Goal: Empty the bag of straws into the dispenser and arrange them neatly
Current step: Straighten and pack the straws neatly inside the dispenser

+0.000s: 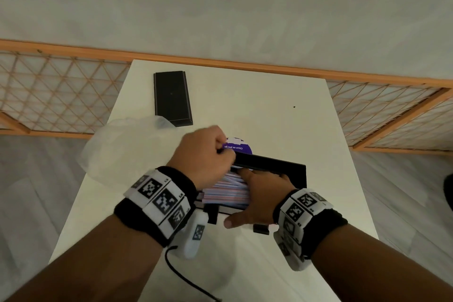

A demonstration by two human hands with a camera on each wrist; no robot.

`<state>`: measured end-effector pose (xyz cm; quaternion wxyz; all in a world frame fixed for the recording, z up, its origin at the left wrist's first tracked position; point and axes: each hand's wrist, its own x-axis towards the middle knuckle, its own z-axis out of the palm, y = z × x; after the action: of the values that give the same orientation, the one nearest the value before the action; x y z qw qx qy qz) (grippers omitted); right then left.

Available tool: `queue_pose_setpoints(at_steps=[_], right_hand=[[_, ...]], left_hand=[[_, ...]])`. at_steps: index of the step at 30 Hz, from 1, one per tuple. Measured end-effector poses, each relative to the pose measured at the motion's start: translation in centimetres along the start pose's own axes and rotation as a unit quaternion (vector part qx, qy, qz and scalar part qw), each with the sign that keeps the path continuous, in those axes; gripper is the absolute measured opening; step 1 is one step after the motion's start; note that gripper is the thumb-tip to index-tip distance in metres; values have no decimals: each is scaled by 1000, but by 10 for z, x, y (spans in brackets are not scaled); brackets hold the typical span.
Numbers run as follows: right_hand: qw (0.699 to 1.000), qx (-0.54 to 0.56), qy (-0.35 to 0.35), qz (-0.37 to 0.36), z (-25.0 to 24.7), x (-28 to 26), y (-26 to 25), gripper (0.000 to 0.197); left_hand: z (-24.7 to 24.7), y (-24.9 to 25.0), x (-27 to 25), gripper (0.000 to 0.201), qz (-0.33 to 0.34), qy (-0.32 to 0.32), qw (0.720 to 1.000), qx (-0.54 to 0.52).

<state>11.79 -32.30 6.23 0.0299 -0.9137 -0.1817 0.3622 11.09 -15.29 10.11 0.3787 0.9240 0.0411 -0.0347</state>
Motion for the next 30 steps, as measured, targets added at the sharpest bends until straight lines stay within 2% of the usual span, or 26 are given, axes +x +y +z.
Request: queue_pose_setpoints(at_steps=[2,4,6,8,13,15,18,20,22,23,25,27,30], right_hand=[[1000,-4,-13,6,-4,-3,5,105],[1000,-13,-11,12,-2,-5,11,107],[999,-30,-1,20,2,-6,13,110],[999,-45,10,28,6,-6,14,111],[996,-29,81,-18,6,-7,16,100],[997,-16,63,-32,6,-7,19,100],[1000,5,11,-7,8,-6,20,96],[1000,-5,24,15,7,-5,17,95],[996,-39,79,2,5,-10,14,100],[993,-52,108,-17,6,-12,13,99],[988,-66,131,-51,9,-18,13,93],[993,-53,93,-55,13,-18,11,84],[997,-36,53,-34,20,-8,6,87]], left_hand=[[1,4,-2,36,67,-172,979,89],[16,-2,-6,72,85,-287,928,223],[31,-13,-10,107,68,-325,878,344],[41,-21,-12,120,81,-312,860,395],[47,-18,-10,116,132,-260,884,365],[44,-17,-9,106,140,-251,890,354],[39,-19,-5,93,147,-239,895,347],[31,-24,-5,92,175,-199,922,282],[22,-33,-2,109,157,-141,957,202],[18,-39,0,124,132,-143,963,187],[15,-48,5,144,81,-204,957,190],[18,-55,9,145,66,-246,953,166],[22,-58,6,144,62,-257,957,122]])
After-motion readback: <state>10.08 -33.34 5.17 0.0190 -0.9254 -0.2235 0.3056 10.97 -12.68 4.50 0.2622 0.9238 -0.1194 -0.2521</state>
